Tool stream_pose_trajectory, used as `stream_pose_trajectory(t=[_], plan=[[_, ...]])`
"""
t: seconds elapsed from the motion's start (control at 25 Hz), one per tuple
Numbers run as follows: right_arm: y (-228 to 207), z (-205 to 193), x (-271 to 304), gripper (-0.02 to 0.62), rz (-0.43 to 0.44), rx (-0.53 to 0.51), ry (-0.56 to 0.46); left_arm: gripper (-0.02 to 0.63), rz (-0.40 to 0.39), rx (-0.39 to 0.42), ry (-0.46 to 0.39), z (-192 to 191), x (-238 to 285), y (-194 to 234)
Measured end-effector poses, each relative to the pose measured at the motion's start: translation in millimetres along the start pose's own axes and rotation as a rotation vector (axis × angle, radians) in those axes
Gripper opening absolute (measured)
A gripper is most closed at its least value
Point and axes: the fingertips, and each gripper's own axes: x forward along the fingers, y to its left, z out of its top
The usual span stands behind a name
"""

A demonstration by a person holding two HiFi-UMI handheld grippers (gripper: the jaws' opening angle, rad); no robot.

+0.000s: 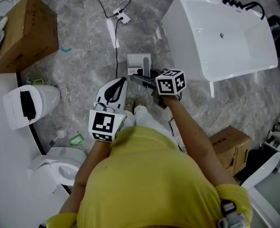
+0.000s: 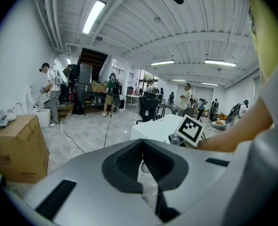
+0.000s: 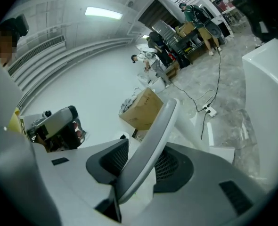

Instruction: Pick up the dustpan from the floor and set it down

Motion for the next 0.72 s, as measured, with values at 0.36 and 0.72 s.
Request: stream_pose_trajectory(t=[0.36,0.72], plan=[[-28.9,-6.6,12.9,0.163,-0.03,0.043,0.036,0.0,0.012,0.004,0.011,-2.7,-2.9,3.8],[-41.4,-26.9,13.6,0.161,-0.073,0.082,0.073,0.0,0.003,0.005,0.013,-3.5,0.0,2.3]])
